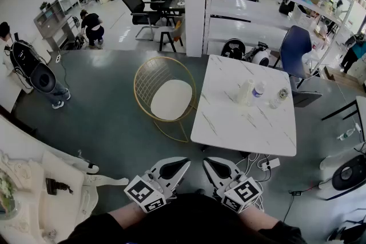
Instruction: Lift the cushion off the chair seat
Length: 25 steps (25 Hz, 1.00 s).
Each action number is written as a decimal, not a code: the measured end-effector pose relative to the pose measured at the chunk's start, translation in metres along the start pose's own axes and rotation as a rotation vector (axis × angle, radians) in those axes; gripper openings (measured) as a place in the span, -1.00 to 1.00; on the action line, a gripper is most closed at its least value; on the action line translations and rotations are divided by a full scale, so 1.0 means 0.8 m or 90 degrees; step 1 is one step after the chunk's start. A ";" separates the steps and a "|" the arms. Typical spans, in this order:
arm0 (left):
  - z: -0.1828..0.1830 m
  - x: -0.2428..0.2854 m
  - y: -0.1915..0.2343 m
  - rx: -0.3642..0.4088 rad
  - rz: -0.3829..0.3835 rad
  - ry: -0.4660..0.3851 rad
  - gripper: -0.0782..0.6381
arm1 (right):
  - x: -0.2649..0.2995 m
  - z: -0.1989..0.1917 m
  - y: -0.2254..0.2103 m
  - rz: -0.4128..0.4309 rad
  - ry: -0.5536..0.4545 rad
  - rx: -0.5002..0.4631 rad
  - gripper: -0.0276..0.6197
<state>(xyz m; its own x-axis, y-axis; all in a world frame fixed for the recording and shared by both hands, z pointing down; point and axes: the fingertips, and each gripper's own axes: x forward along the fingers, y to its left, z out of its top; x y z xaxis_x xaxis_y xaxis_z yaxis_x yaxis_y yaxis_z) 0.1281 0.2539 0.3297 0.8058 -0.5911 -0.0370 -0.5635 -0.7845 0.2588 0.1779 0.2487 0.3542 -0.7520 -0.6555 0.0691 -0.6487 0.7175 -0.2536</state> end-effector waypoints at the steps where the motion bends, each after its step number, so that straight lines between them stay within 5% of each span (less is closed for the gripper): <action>1: 0.000 0.000 0.000 0.000 0.000 0.000 -0.73 | 0.000 0.001 0.000 0.000 -0.001 0.000 -0.83; 25: -0.010 0.019 0.010 0.012 0.040 0.002 -0.73 | 0.010 -0.008 -0.024 0.050 0.000 0.045 -0.83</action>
<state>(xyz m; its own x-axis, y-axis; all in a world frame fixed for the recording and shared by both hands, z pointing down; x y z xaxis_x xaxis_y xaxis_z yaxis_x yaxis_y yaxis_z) 0.1372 0.2397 0.3388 0.7689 -0.6391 -0.0183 -0.6167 -0.7489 0.2425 0.1835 0.2316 0.3661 -0.8001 -0.5980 0.0472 -0.5783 0.7481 -0.3253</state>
